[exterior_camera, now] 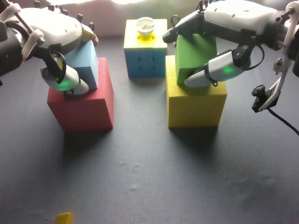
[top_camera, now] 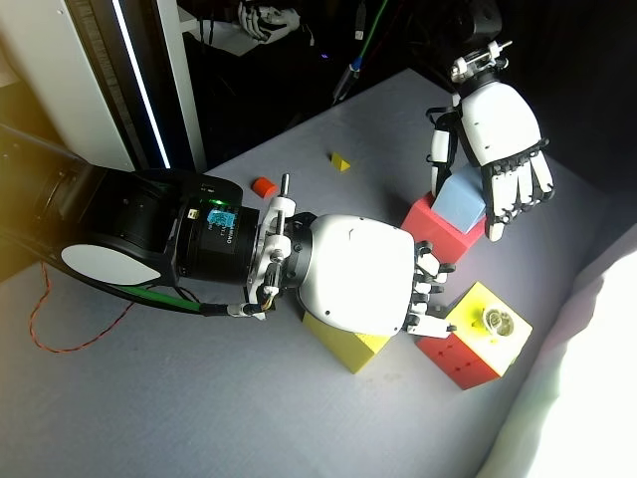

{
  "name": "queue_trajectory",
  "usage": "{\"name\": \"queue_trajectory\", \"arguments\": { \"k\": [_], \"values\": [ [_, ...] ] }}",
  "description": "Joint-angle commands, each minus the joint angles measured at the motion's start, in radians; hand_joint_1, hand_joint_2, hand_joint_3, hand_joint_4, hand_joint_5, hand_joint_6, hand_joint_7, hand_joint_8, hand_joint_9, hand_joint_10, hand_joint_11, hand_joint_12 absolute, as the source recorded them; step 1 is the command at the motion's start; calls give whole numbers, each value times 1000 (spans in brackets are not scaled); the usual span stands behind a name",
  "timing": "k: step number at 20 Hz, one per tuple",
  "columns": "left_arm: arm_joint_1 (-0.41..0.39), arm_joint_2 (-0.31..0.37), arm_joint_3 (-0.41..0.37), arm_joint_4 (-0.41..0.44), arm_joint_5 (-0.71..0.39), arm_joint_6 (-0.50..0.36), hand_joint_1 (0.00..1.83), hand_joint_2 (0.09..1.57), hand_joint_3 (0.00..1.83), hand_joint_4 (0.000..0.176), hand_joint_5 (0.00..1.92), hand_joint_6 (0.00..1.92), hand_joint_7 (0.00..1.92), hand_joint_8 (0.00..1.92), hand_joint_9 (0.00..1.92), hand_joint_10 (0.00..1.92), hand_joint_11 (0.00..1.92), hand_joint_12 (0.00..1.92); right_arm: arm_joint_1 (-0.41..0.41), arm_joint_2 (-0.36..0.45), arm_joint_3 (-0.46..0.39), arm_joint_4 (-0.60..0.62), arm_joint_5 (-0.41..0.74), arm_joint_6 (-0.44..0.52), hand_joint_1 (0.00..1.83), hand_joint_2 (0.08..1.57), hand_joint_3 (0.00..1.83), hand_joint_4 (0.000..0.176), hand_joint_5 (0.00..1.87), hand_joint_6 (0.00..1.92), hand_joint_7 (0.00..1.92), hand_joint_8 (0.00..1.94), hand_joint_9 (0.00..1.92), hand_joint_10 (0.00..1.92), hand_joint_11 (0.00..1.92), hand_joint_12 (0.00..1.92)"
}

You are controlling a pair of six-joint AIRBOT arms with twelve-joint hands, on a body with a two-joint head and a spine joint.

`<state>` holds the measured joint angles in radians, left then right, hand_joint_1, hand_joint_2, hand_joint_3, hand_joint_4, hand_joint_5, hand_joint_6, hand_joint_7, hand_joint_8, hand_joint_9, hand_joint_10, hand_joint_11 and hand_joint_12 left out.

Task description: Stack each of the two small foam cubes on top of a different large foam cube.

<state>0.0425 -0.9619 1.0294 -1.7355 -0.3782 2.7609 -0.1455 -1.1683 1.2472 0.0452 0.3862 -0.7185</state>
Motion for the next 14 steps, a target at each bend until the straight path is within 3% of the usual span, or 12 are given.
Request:
{"name": "queue_trajectory", "arguments": {
  "k": [1,4,5,9,10,14],
  "values": [
    [5,6,-2,4,5,3,709,1138,0,0,483,63,590,113,299,735,0,1357,7,10,4,1,103,-7,1088,987,0,0,659,0,726,0,706,1,134,1174],
    [3,8,-7,3,1,3,656,1119,0,0,435,15,530,31,253,596,0,1246,6,10,4,1,103,-7,1019,984,0,0,511,0,558,0,535,0,20,1131],
    [2,8,-9,3,1,3,576,1117,0,0,377,3,456,9,202,541,0,1144,6,10,4,1,103,-7,963,986,0,0,394,0,460,0,426,0,3,1022],
    [-2,9,-16,1,-6,3,543,1047,0,0,235,0,312,0,229,155,0,927,6,10,4,1,103,-7,969,931,0,0,284,0,307,0,294,0,0,765],
    [-4,10,-18,0,-10,3,572,1024,0,0,230,0,302,0,235,135,0,917,6,10,4,1,103,-7,859,978,9,0,195,0,231,0,228,0,0,642],
    [-10,12,-24,0,-12,3,587,1018,0,0,161,0,240,0,210,90,0,812,6,10,4,1,103,-7,912,956,0,0,213,8,259,7,241,6,0,661]
  ]
}}
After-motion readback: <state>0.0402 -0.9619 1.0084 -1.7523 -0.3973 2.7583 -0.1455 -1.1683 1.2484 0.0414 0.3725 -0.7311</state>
